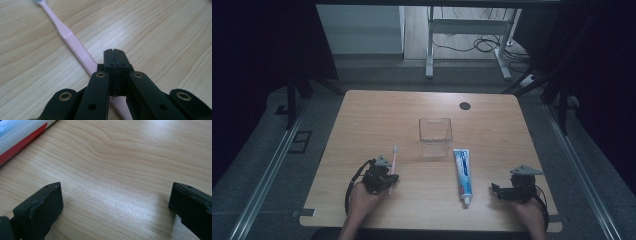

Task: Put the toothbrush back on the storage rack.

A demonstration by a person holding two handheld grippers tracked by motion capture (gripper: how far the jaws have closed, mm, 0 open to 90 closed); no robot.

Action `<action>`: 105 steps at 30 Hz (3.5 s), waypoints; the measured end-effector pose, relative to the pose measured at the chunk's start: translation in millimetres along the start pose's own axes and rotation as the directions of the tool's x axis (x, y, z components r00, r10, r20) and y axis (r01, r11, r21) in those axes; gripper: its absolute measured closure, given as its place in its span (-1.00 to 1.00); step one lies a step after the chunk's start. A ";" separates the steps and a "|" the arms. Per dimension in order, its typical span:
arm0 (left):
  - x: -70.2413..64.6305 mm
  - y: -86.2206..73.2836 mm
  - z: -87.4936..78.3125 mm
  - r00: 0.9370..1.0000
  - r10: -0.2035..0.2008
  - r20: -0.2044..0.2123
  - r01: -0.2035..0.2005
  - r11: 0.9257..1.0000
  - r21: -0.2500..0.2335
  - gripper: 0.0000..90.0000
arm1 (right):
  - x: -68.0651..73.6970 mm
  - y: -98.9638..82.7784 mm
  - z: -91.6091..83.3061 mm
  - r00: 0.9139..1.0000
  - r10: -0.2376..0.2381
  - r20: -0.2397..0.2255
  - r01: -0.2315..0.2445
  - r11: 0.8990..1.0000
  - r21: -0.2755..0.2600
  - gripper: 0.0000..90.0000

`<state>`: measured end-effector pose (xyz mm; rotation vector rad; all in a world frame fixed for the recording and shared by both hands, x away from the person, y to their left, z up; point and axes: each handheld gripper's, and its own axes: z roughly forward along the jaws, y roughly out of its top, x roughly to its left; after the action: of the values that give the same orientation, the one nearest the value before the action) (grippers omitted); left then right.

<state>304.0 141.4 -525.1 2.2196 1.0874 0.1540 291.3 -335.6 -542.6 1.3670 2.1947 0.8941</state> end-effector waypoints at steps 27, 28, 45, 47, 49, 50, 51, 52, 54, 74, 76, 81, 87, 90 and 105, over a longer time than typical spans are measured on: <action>25.8 -12.7 -23.5 0.999 -0.035 -0.031 0.035 0.999 0.007 0.91 | 0.0 0.0 0.0 1.000 -0.001 0.000 0.001 1.000 0.000 -1.00; 25.7 -9.3 -26.1 0.999 -0.033 -0.038 0.033 0.999 0.012 0.87 | 0.0 0.0 0.0 1.000 -0.001 0.000 0.001 1.000 0.000 -1.00; 36.6 36.3 -17.5 0.995 -0.006 -0.096 0.026 0.976 0.214 0.43 | -0.1 0.0 0.0 1.000 -0.001 0.001 0.001 1.000 0.000 -1.00; 36.6 42.3 -15.3 0.995 -0.003 -0.099 0.027 0.970 0.242 0.40 | -0.1 0.0 0.0 1.000 -0.001 0.001 0.001 1.000 0.000 -1.00; 37.1 45.2 -13.9 0.995 -0.001 -0.096 0.026 0.966 0.256 0.39 | -0.1 0.0 0.0 1.000 -0.001 0.001 0.001 1.000 0.000 -1.00; 37.2 48.0 -12.6 0.995 0.001 -0.097 0.025 0.962 0.272 0.38 | -0.1 0.0 0.0 1.000 -0.001 0.001 0.001 1.000 0.000 -1.00; 38.0 53.1 -9.5 0.995 -0.002 -0.104 0.033 0.953 0.302 0.38 | -0.1 0.0 0.0 1.000 -0.001 0.001 0.001 1.000 0.000 -1.00; 39.0 55.5 -8.2 0.994 0.006 -0.106 0.028 0.948 0.318 0.38 | -0.1 0.0 0.0 1.000 -0.001 0.001 0.001 1.000 0.000 -1.00; 39.4 57.6 -6.8 0.994 0.004 -0.109 0.032 0.944 0.328 0.38 | -0.1 0.0 0.0 1.000 -0.001 0.001 0.001 1.000 0.000 -1.00; 40.6 83.7 22.1 0.990 0.032 -0.138 0.046 0.851 0.524 0.44 | -0.1 0.0 0.1 1.000 -0.001 0.001 0.001 1.000 0.000 -1.00; 40.7 84.2 23.2 0.990 0.025 -0.138 0.051 0.848 0.527 0.44 | -0.1 0.0 0.0 1.000 -0.001 0.001 0.001 1.000 0.000 -1.00; 41.2 85.3 25.4 0.990 0.026 -0.139 0.054 0.842 0.537 0.44 | -0.1 0.0 0.0 1.000 -0.001 0.001 0.001 1.000 0.000 -1.00; 40.5 88.0 27.1 0.990 0.033 -0.141 0.050 0.835 0.549 0.50 | -0.1 0.0 0.0 1.000 -0.001 0.001 0.001 1.000 0.000 -1.00; 38.7 89.5 28.3 0.989 0.036 -0.140 0.048 0.830 0.556 0.55 | -0.1 0.0 0.0 1.000 -0.001 0.001 0.001 1.000 0.000 -1.00; 41.1 89.7 27.4 0.994 0.023 -0.111 0.042 0.832 0.553 0.76 | -0.1 -0.1 0.0 1.000 -0.001 0.001 0.001 1.000 0.000 -1.00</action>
<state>400.4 118.4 -499.6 2.7474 1.3341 -0.0551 291.4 -335.7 -542.6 1.3657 2.1945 0.8933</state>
